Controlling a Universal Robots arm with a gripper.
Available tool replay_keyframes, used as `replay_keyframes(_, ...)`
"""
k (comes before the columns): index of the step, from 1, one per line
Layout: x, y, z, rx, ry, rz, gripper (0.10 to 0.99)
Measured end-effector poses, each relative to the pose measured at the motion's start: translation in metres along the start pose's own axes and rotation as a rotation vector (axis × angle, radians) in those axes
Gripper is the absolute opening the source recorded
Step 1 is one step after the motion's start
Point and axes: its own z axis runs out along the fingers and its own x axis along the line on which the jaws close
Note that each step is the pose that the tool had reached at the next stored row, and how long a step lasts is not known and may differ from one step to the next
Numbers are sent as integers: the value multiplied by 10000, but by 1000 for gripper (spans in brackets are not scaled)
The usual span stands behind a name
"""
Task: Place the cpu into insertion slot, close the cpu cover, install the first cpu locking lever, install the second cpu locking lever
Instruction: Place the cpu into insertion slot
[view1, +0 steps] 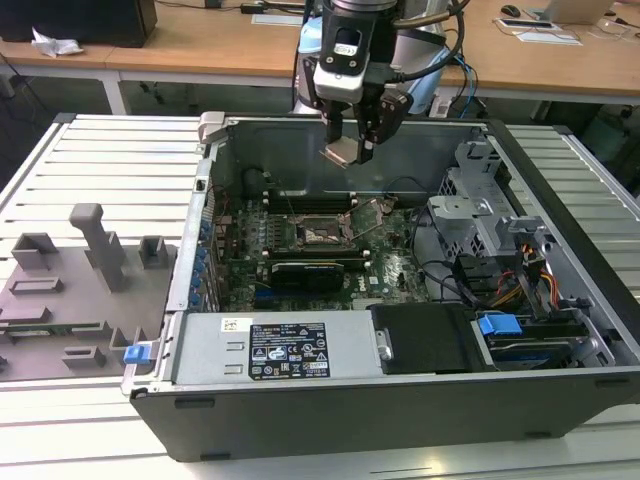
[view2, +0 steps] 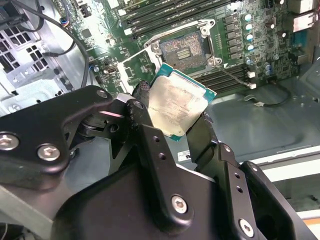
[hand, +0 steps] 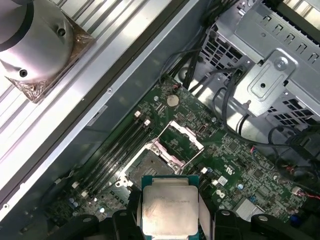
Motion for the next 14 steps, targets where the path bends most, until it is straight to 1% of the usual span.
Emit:
replay_keyframes(9, 0, 0, 4, -10, -48, 538, 537)
replay_keyframes(14, 0, -1, 14, -17, -117, 1219, 537)
